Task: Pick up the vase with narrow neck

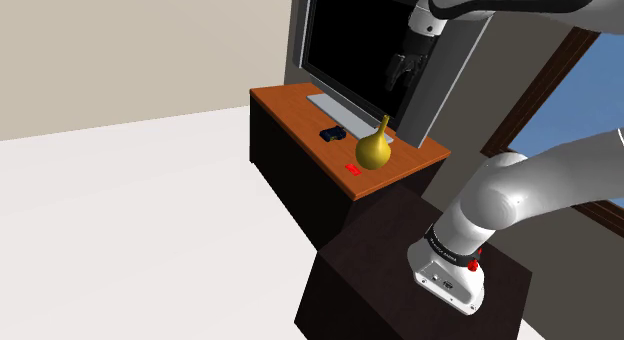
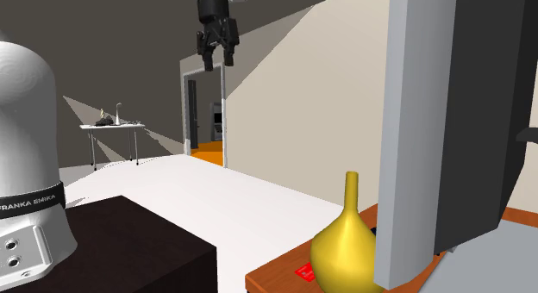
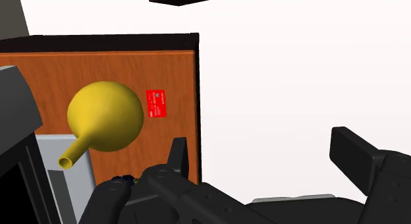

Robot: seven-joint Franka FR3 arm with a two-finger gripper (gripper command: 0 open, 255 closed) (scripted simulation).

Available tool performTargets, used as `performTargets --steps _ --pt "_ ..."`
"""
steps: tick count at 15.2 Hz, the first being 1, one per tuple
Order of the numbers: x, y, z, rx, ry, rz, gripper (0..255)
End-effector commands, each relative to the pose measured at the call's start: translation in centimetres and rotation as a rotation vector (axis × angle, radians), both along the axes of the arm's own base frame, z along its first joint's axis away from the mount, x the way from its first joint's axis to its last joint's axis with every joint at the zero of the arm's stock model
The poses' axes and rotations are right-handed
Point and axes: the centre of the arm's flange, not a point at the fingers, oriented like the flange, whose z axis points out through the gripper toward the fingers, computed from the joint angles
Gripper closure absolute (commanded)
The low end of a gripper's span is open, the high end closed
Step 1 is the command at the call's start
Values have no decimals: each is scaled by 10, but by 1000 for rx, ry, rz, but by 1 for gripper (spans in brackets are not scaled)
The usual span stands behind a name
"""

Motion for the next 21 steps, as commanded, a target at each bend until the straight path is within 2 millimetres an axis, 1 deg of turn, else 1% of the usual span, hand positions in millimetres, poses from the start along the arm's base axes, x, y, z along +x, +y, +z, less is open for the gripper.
performTargets --steps 1,21 --pt "12 -23 -14 0 5 6 0" --pt "101 -228 -162 13 64 52 0"
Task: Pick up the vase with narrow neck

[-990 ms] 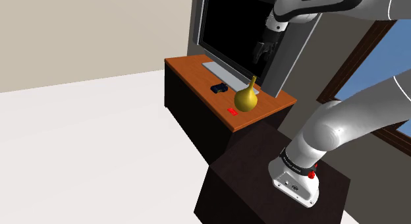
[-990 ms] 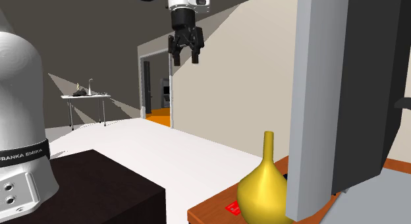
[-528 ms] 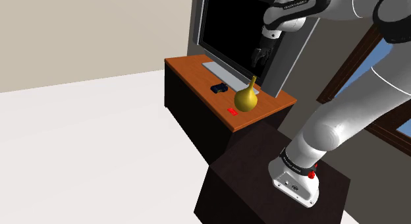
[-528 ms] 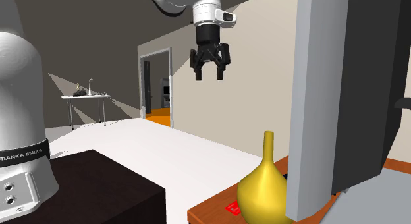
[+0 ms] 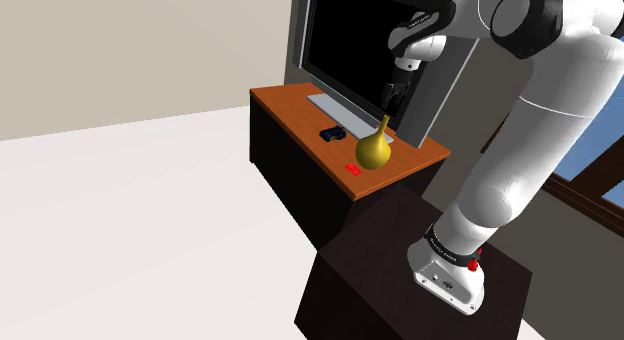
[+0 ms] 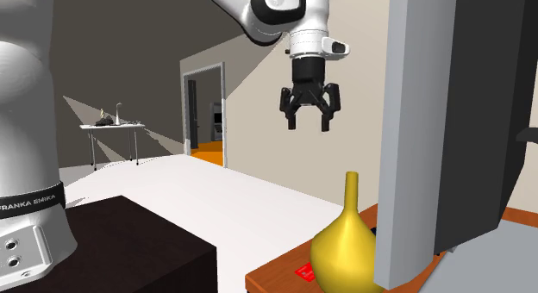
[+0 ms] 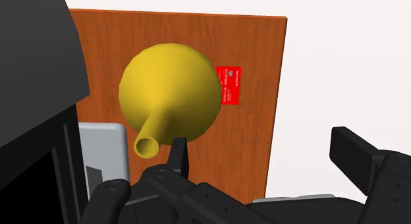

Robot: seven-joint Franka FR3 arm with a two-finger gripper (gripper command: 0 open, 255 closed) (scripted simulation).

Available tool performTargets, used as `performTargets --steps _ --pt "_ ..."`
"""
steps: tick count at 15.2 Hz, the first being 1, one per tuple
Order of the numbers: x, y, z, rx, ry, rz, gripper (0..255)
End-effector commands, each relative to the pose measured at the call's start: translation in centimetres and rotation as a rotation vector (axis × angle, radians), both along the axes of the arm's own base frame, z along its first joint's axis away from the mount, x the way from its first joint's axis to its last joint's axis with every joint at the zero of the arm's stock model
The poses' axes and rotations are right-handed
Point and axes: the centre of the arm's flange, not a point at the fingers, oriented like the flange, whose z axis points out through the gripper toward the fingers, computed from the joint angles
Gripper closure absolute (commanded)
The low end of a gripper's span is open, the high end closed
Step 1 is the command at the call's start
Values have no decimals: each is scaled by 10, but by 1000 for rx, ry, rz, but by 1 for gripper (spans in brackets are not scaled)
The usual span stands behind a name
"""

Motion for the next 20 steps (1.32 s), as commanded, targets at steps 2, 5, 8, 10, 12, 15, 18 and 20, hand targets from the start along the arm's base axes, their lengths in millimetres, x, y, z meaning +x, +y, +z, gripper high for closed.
performTargets --steps 2,5,8,10,12,15,18,20 --pt "12 -33 -23 2 8 9 0" --pt "26 -63 -46 4 17 16 0" --pt "39 -93 -70 6 26 23 0" --pt "42 -99 -80 6 28 24 0" --pt "42 -99 -90 6 28 24 0" --pt "42 -99 -106 6 28 24 0" --pt "42 -99 -115 6 28 24 0" --pt "43 -99 -115 6 28 24 255"
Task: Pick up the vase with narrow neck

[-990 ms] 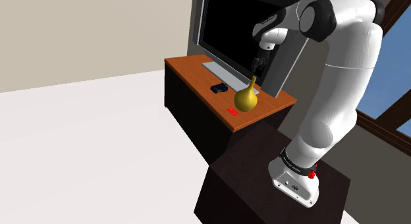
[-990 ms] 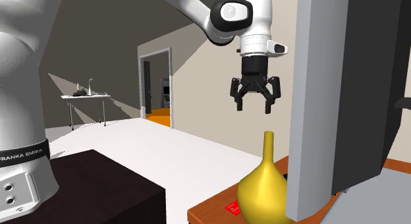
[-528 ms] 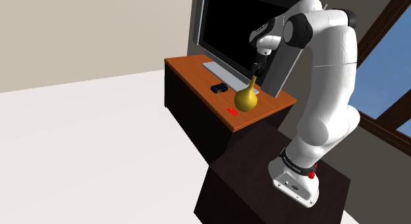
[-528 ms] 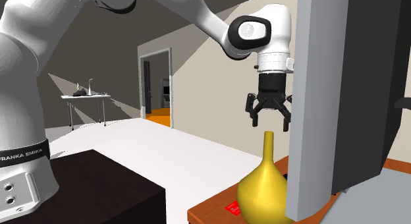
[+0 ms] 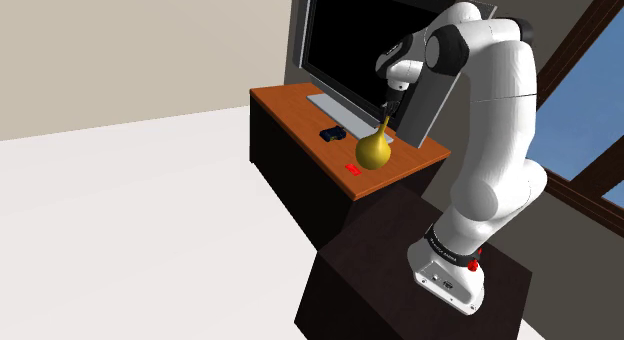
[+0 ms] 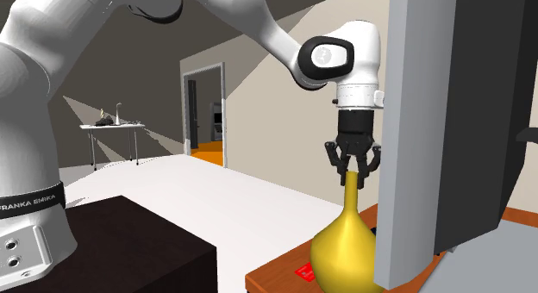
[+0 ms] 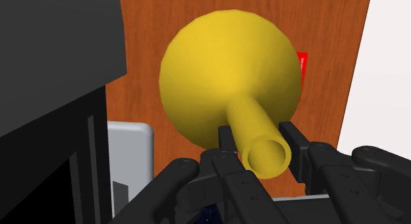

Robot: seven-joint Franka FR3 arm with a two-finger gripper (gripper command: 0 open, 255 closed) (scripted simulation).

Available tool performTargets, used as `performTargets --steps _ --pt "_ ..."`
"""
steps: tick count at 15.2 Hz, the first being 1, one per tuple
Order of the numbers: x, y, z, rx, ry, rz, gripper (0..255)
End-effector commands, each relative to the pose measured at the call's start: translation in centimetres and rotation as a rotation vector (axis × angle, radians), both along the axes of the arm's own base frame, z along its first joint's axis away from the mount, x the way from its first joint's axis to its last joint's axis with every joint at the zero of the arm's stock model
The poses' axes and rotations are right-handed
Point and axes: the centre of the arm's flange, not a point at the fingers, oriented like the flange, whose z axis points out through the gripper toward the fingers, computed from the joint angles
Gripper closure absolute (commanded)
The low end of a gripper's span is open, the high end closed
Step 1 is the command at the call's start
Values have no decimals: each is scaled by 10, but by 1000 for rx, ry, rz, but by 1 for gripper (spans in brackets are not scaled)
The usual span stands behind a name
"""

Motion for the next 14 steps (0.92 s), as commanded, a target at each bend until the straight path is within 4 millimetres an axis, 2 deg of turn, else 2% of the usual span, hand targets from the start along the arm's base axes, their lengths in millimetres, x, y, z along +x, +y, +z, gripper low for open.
performTargets --steps 1,8,14 --pt "0 0 -1 0 0 0 255" --pt "-1 0 0 0 0 0 255" --pt "-1 0 32 0 0 0 255"
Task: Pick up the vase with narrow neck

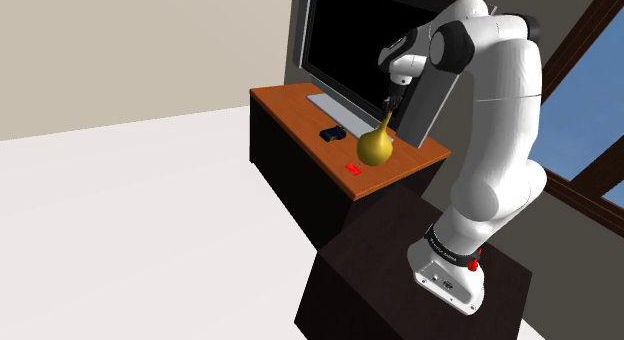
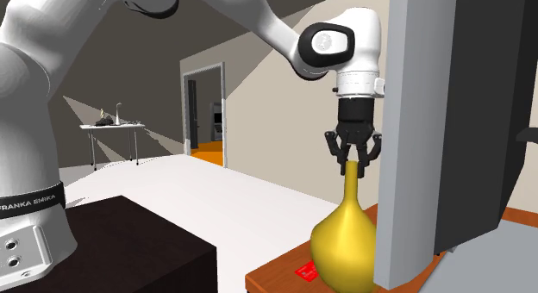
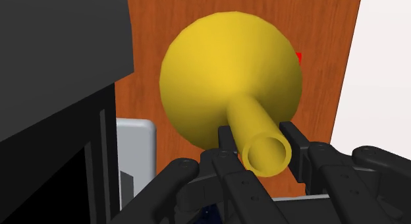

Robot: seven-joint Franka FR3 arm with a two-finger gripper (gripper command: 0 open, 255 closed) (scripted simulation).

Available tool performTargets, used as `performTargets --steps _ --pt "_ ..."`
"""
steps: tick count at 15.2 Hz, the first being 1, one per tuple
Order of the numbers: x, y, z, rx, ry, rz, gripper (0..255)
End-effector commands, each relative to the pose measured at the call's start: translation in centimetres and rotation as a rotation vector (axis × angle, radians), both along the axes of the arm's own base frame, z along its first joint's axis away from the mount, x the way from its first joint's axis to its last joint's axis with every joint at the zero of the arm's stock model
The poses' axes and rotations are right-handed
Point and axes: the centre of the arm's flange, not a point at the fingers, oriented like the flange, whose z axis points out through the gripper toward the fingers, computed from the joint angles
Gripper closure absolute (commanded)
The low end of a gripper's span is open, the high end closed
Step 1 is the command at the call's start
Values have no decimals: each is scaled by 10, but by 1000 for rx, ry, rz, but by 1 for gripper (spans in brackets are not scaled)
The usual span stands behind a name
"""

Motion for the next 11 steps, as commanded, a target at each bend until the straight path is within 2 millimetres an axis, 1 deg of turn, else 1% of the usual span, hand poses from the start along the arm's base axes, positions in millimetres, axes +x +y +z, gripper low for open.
performTargets --steps 1,9,11 --pt "1 0 12 -1 -1 0 255" --pt "1 0 54 -1 -1 0 255" --pt "1 0 55 -1 -1 0 255"
